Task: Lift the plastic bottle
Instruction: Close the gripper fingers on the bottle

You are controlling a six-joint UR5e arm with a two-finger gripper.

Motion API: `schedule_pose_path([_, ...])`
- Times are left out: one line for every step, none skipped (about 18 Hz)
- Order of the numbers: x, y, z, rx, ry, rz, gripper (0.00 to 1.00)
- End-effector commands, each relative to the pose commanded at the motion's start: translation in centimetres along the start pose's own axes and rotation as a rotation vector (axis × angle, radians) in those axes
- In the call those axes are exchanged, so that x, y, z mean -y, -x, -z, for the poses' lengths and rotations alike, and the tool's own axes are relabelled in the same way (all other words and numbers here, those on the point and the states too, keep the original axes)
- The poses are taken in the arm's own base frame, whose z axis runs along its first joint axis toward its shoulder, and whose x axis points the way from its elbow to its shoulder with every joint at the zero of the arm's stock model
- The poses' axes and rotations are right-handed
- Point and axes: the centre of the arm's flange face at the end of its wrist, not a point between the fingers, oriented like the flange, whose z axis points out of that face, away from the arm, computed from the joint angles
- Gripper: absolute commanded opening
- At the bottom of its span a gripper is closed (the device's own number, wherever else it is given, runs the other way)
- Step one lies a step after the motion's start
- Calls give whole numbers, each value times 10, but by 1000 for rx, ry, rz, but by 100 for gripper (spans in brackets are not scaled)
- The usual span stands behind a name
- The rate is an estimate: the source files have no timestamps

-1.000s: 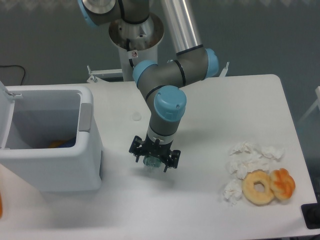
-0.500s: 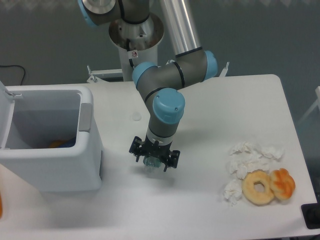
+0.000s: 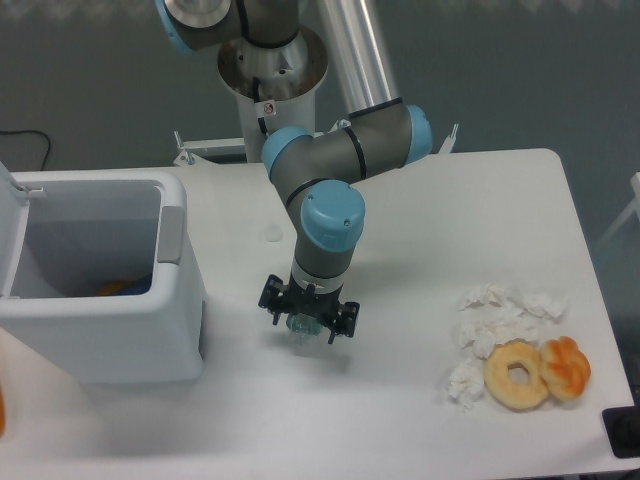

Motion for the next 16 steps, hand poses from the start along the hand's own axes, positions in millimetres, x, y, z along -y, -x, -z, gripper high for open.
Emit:
schedule_pose_path([0,0,-1,-2,0,0,100])
schedule_pose_path([0,0,0,0,0,0,97])
schedule_pose_path([0,0,0,0,0,0,95])
schedule_pose_path([0,0,0,-1,-1,0,93])
schedule_pose_path([0,0,0,-1,-1,-2,91])
schedule_pose_path([0,0,0,-1,-1,-2,89])
schedule_pose_path([0,0,0,-1,-1,-3,86])
schedule_pose_path([1,1,0,0,-2,-5,84])
schedule_pose_path([1,1,0,0,-2,-6,83])
schedule_pose_path([1,1,0,0,-2,-5,83])
schedule_pose_path([1,1,0,0,-2,-5,83])
schedule_pose_path([0,0,0,-1,-1,-5,82])
schedule_pose_path([0,0,0,-1,-1,-5,81])
schedule_pose_path([0,0,0,-1,-1,-6,81])
schedule_pose_path([0,0,0,-1,-1,-6,81])
schedule_pose_path([0,0,0,-1,-1,-8,80])
